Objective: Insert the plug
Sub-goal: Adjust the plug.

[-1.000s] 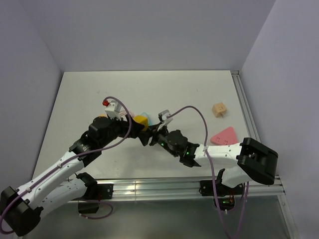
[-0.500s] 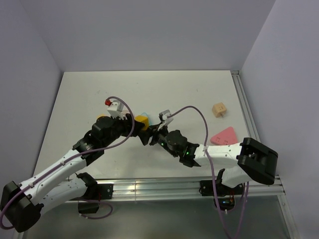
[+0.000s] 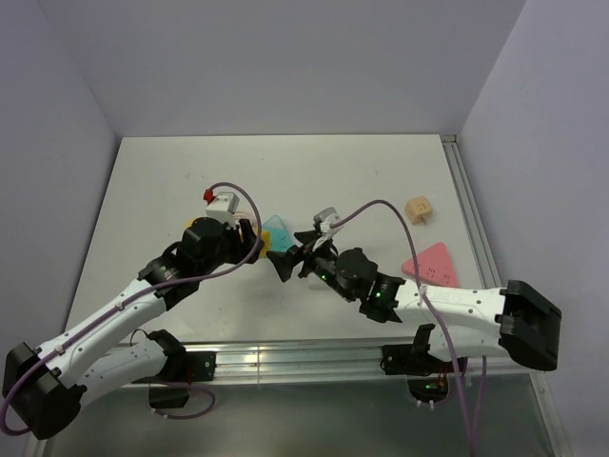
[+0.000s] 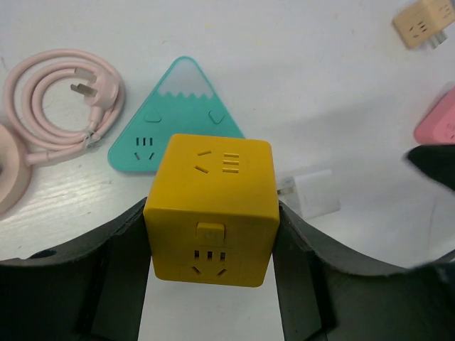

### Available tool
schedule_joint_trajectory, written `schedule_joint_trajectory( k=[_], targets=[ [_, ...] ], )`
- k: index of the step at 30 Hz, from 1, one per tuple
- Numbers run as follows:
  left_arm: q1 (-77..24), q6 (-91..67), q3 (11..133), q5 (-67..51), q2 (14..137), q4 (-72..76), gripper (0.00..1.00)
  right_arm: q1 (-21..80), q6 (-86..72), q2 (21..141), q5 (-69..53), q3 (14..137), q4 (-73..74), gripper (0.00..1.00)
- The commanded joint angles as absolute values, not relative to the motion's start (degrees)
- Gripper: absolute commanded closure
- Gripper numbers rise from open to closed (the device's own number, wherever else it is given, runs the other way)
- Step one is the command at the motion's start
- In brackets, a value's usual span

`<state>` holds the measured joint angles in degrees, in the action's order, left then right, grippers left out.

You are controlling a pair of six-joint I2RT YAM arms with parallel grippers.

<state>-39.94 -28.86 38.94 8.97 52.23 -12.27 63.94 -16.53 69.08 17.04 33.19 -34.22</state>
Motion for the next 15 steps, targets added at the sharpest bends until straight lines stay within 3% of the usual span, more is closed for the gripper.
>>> schedule_joint_trajectory(
  k=[1, 6, 7, 8, 15],
  targets=[
    [-39.73, -26.11, 44.64, 10.81, 53.26, -17.66, 0.85, 63.46, -11.43, 63.29, 23.71, 31.73, -33.4, 0.05],
    [-37.62, -24.26, 44.91, 7.57, 53.96, -19.77, 0.87, 59.95, -13.79, 62.49, 30.49, 32.69, -28.22, 0.05],
    [-37.01, -24.08, 45.09, 6.95, 54.31, -19.95, 0.89, 57.77, -15.54, 63.19, 30.67, 34.26, -27.17, 0.05],
    [-35.87, -24.0, 45.35, 6.51, 55.45, -20.39, 1.0, 56.53, -16.6, 64.93, 29.72, 35.23, -24.37, 0.05],
    [-34.37, -21.1, 46.84, 6.41, 58.97, -19.51, 0.99, 48.43, -20.3, 72.24, 24.26, 39.03, -20.91, 0.07]
  ],
)
